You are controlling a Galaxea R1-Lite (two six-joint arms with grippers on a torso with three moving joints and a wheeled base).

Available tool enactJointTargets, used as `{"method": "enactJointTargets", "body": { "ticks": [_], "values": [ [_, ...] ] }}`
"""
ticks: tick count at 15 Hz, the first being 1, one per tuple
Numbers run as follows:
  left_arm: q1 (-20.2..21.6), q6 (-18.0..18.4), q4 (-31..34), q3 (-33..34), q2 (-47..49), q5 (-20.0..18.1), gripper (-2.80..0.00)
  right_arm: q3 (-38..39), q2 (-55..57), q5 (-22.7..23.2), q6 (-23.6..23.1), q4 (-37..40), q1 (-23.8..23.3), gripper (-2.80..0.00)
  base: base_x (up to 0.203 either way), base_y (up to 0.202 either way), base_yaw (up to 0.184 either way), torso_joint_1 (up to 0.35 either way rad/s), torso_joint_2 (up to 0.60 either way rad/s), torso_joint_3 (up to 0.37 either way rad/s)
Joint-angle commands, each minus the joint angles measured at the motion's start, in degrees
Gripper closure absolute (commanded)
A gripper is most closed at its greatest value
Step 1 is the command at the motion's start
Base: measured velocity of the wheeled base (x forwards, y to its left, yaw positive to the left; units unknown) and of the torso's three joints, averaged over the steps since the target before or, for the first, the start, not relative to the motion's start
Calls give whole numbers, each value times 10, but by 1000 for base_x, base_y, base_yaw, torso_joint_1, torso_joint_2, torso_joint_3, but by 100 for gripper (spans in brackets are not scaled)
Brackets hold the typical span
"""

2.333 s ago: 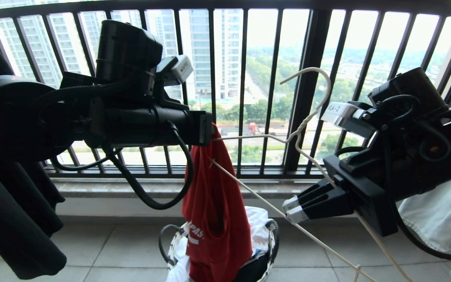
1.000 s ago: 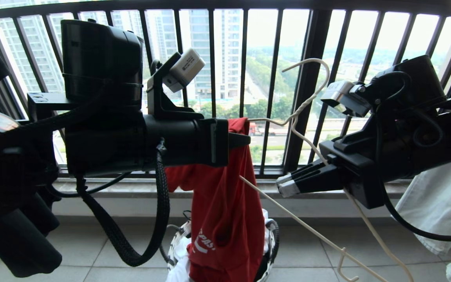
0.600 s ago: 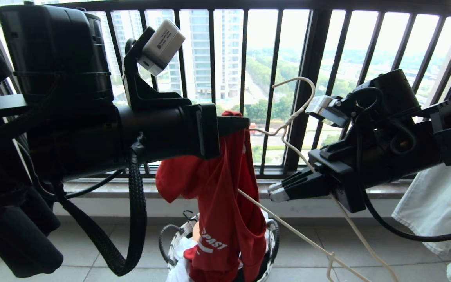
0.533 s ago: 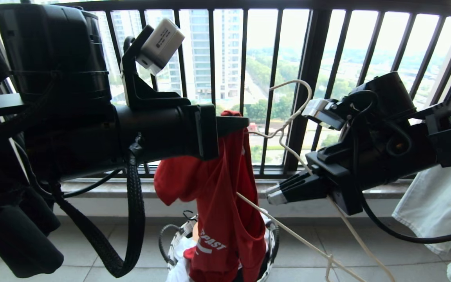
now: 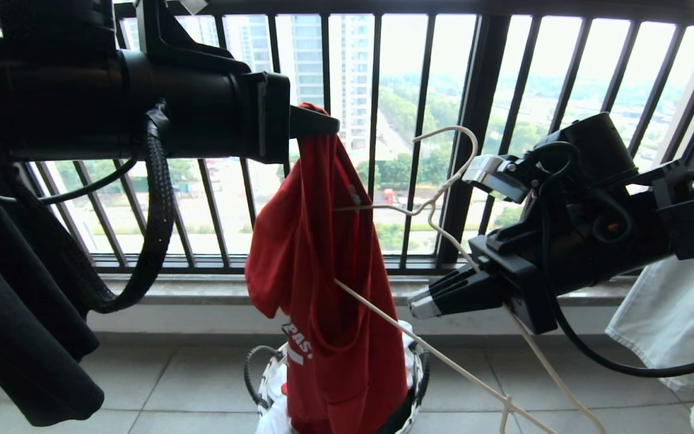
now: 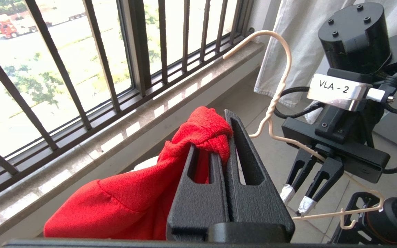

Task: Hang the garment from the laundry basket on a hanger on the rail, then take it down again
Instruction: Hang the clothes on the clothes rack

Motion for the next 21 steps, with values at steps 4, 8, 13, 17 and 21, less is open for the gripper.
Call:
{"method": "enactJointTargets", "body": {
  "ticks": [4, 8, 13, 17, 21],
  "values": [
    [29, 138, 125, -145, 110, -2, 0, 2, -6, 7, 0, 3, 4, 0, 0, 0, 0, 0, 0, 0],
    [13, 150, 123, -164, 144, -17, 0, 1, -4, 7, 2, 1, 3, 0, 0, 0, 0, 0, 0, 0],
    [-16, 100, 49, -156, 152, -62, 0, -5, 6, 7, 1, -1, -4, 0, 0, 0, 0, 0, 0, 0],
    [-46, 60, 2, -149, 154, -63, 0, -14, 24, 7, 1, -2, -17, 0, 0, 0, 0, 0, 0, 0],
    [-56, 60, 10, -130, 138, -61, 0, -22, 32, 7, 1, -2, -25, 0, 0, 0, 0, 0, 0, 0]
  ]
}}
